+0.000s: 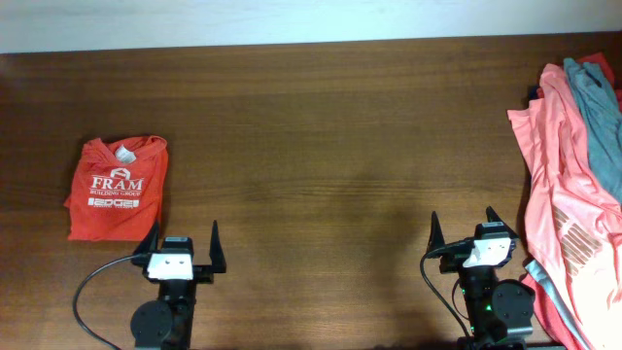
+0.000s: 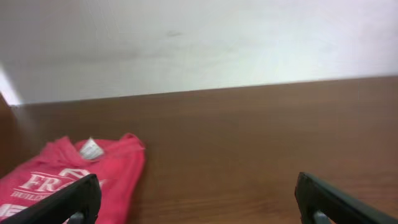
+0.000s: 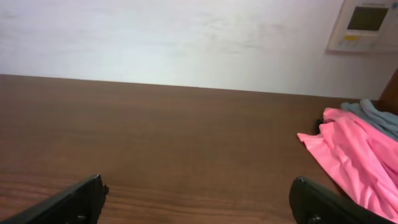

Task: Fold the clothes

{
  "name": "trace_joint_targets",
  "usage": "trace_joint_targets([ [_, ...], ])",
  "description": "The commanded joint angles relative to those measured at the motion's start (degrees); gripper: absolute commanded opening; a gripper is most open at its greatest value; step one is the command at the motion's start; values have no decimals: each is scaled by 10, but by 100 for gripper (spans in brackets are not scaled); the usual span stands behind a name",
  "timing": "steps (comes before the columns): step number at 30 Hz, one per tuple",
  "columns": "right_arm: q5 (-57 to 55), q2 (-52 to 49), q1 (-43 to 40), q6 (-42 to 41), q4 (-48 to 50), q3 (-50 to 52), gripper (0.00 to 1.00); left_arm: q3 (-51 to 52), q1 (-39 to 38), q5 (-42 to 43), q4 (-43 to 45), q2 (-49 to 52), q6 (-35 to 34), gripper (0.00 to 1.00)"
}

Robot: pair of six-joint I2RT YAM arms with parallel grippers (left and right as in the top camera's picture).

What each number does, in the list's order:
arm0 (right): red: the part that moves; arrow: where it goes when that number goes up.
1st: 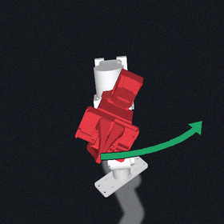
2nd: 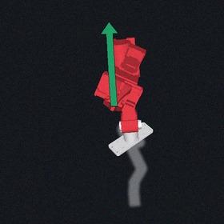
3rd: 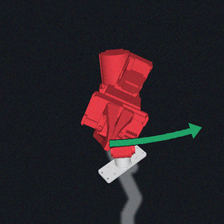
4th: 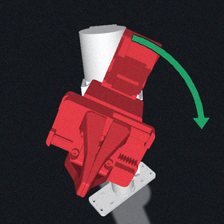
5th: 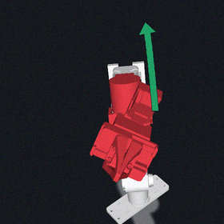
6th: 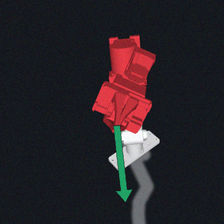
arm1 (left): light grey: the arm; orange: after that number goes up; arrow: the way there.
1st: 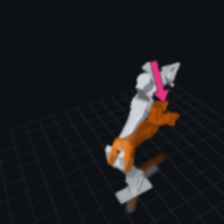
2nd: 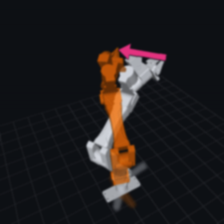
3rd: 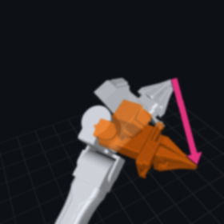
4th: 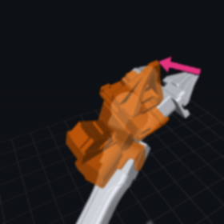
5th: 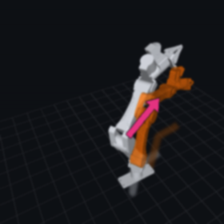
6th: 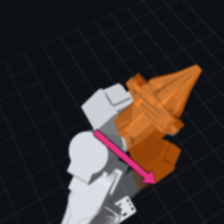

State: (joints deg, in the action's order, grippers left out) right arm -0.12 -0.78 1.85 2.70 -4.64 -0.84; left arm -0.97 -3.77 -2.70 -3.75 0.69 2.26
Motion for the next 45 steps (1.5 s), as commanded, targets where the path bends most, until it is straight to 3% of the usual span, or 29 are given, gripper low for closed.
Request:
trace_joint_targets([
  [1,-4,4,-4,-33,-15,-8,99,4,1,15,3,0,-113,99],
  [11,-43,-33,-4,-47,-118,-105,99,-57,1,49,-20,25,-129,99],
  [16,-64,-124,-4,-47,-160,-188,98,-115,1,49,-32,95,-128,99],
  [21,-64,-242,-4,-47,-187,-277,98,-181,1,49,-41,188,-84,99],
  [28,-65,-427,-23,-49,-265,-427,99,-306,1,49,-116,346,-65,99],
  [36,-33,-617,-177,-62,-417,-609,99,-439,1,49,-242,487,-65,99],
  [41,-18,-694,-321,-62,-408,-630,100,-494,1,51,-285,530,-65,99],
  [45,-21,-745,-429,-62,-390,-630,93,-497,1,55,-283,532,-65,99],
])
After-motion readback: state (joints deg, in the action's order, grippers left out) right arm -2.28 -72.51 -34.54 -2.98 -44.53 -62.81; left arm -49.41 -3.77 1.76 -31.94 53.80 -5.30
